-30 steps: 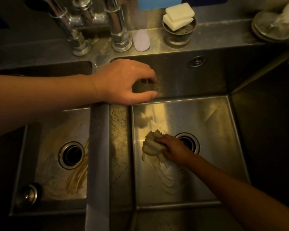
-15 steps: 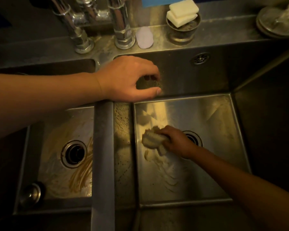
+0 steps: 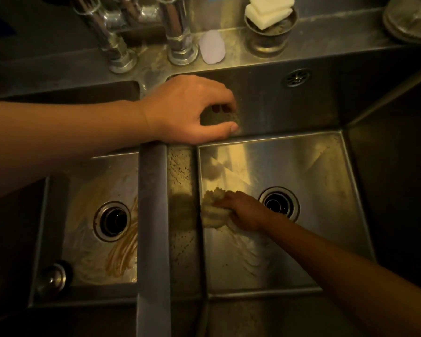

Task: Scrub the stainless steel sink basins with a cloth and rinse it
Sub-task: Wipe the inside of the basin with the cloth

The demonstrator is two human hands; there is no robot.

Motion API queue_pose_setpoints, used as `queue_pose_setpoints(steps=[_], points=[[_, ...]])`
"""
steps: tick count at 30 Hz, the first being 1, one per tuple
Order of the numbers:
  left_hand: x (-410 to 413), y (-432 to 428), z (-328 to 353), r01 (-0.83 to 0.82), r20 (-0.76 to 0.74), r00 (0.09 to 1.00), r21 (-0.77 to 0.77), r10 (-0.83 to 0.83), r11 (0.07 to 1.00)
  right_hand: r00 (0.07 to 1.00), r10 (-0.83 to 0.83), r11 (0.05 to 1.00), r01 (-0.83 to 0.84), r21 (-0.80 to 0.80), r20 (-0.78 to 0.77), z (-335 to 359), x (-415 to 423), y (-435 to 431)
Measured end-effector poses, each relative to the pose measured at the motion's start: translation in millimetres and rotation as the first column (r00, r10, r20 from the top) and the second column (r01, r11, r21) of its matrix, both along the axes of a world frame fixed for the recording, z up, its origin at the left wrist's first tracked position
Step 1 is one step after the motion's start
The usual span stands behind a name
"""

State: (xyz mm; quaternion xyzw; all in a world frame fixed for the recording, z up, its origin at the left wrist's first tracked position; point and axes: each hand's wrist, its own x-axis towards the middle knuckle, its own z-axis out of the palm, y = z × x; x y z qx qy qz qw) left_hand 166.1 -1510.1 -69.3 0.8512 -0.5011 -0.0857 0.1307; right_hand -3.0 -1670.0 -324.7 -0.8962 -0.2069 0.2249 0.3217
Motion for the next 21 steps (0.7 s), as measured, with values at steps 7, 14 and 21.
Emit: queue_pose_setpoints(steps=[7, 14, 21], points=[[0.3, -0.3, -1.1, 0.004, -0.003, 1.0, -0.004, -0.004, 1.0, 0.985, 0.153, 0.988, -0.151, 0.035, -0.083, -8.2, -38.0, -6.6], [0.2, -0.1, -1.7, 0.005, 0.009, 1.0, -0.004, -0.005, 1.0, 0.97, -0.194, 0.96, 0.219, 0.176, -0.149, 7.5, -35.3, -31.0], [-0.2, 1.3, -3.4, -0.017, 0.025, 1.0, -0.034, 0.018, 0.999, 0.929, -0.293, 0.942, 0.321, 0.097, -0.227, 16.3, -50.2, -62.8]])
